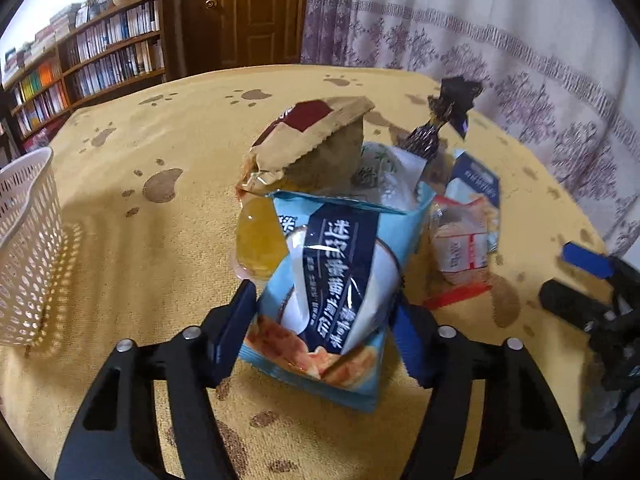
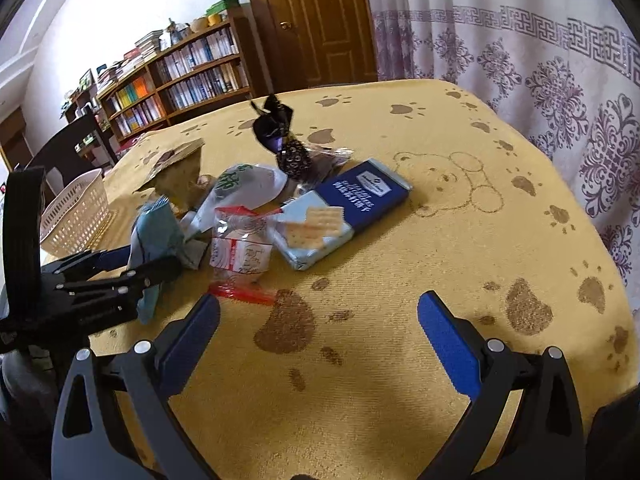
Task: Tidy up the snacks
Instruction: 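Reach the left tool to the blue waffle snack bag and grasp it, then grasp the red-print bread bag with the right tool while the left tool lifts the waffle bag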
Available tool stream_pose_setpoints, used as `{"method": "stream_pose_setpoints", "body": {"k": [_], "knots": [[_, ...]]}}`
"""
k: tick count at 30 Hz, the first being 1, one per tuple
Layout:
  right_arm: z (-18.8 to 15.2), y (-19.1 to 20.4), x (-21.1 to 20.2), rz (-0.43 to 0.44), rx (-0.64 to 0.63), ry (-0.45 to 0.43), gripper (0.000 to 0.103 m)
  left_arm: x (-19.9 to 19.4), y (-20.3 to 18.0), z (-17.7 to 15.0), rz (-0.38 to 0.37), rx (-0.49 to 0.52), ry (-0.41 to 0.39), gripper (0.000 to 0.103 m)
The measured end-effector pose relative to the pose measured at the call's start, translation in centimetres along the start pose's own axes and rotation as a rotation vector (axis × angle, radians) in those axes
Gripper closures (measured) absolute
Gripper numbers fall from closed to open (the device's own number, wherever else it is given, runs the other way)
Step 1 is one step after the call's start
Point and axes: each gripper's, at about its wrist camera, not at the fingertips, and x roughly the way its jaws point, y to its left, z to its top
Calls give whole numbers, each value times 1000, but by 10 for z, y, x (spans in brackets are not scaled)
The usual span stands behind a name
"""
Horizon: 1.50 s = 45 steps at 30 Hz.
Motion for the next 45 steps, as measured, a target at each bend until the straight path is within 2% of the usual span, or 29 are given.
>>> {"method": "stream_pose_setpoints", "body": {"k": [5, 7, 14, 21, 24, 29, 30, 32, 34, 35, 38, 40, 45], "knots": [[-1, 7, -1, 11, -26, -4, 5, -8, -3, -2, -38, 10, -31, 46], [0, 9, 0, 14, -26, -2, 5, -14, -3, -3, -50, 13, -38, 62], [-2, 20, 3, 29, -45, 8, 5, -29, -1, 0, -50, 16, -55, 62], [5, 33, 10, 61, -52, 13, 6, -61, 4, 9, -31, 9, -136, 64], [11, 39, 18, 73, -48, 23, 13, -77, 13, 15, -20, -9, -179, 64], [16, 52, 34, 86, -56, 55, 31, -87, 29, 21, -4, -54, -195, 64], [16, 54, 37, 85, -61, 58, 33, -87, 32, 22, -5, -61, -191, 63], [18, 57, 44, 75, -64, 70, 46, -86, 35, 22, -13, -69, -182, 59], [19, 56, 50, 63, -60, 80, 52, -84, 35, 22, -18, -66, -170, 41], [19, 54, 54, 59, -52, 85, 57, -82, 33, 22, -16, -60, -170, 38], [18, 50, 56, 65, -34, 87, 62, -78, 24, 20, -23, -28, -157, 31], [18, 48, 54, 54, -43, 81, 63, -74, 17, 17, -31, -6, -143, 21], [16, 42, 37, 49, -49, 56, 64, -58, -6, 6, -57, 67, -84, 18]]}}
